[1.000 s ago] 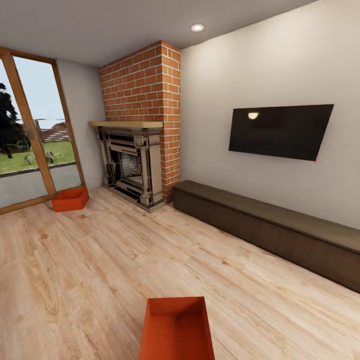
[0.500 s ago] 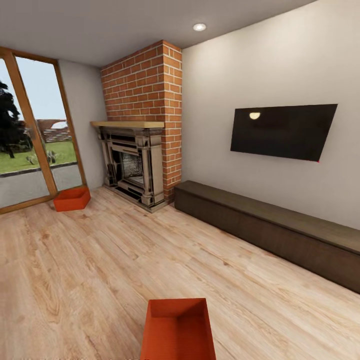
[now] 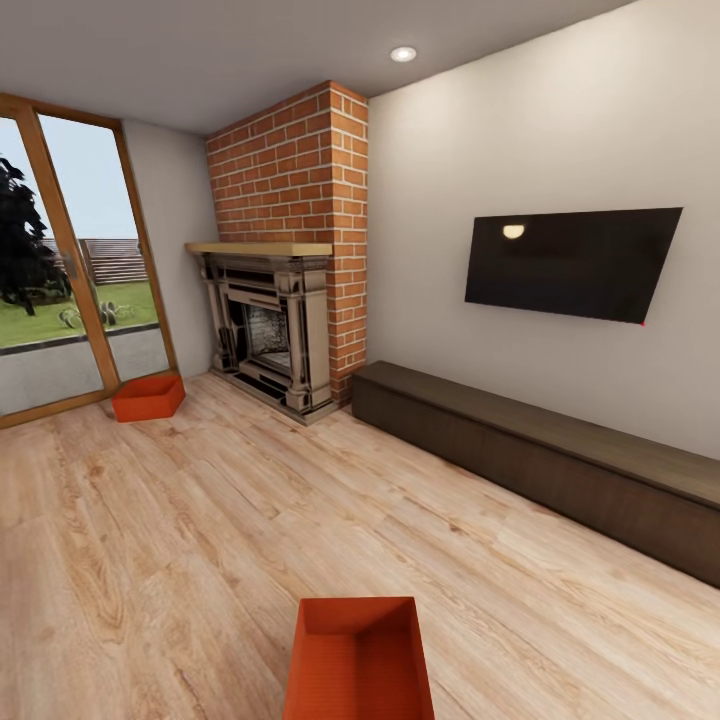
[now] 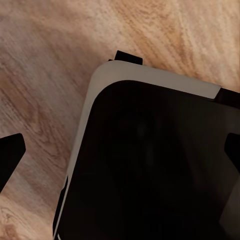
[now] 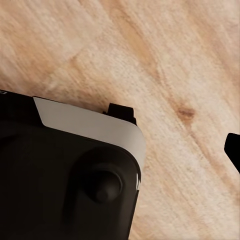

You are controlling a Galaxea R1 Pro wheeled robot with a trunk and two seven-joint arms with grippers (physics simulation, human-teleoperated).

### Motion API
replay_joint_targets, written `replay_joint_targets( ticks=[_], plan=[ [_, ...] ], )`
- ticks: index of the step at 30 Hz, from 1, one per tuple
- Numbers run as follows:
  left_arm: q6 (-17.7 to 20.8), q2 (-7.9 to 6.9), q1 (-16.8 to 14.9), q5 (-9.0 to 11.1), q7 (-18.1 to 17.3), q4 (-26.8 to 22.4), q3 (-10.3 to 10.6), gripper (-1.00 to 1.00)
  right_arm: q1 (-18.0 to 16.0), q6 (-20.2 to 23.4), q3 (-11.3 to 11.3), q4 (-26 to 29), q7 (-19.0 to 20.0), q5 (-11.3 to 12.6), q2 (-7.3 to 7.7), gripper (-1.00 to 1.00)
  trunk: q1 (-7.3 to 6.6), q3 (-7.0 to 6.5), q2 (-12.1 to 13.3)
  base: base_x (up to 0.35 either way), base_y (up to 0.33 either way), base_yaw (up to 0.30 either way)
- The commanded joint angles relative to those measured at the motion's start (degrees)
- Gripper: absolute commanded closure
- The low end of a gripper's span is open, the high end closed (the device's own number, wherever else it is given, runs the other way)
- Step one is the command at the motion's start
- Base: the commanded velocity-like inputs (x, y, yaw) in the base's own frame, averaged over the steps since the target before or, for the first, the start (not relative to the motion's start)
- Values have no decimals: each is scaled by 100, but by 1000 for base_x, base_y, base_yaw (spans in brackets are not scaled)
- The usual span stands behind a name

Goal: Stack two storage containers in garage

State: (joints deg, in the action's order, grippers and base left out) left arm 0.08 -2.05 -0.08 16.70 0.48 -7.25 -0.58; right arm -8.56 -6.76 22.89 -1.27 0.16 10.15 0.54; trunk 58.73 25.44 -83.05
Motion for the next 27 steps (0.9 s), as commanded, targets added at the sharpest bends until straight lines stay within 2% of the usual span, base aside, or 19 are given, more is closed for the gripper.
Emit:
replay_joint_targets(
  ticks=[1,19,27],
  plan=[
    [1,1,-1,26,5,-5,-3,-100,-6,-29,49,-14,2,57,-2,-100,0,6,-3,0,0,0],
    [1,-6,-1,26,13,-9,-8,-100,-5,-35,49,-14,2,57,-27,-100,0,6,-3,40,0,0],
    [1,-6,-1,26,10,-5,-5,-100,-6,-40,49,-14,2,57,-26,-100,0,6,-3,149,0,0]
  ],
)
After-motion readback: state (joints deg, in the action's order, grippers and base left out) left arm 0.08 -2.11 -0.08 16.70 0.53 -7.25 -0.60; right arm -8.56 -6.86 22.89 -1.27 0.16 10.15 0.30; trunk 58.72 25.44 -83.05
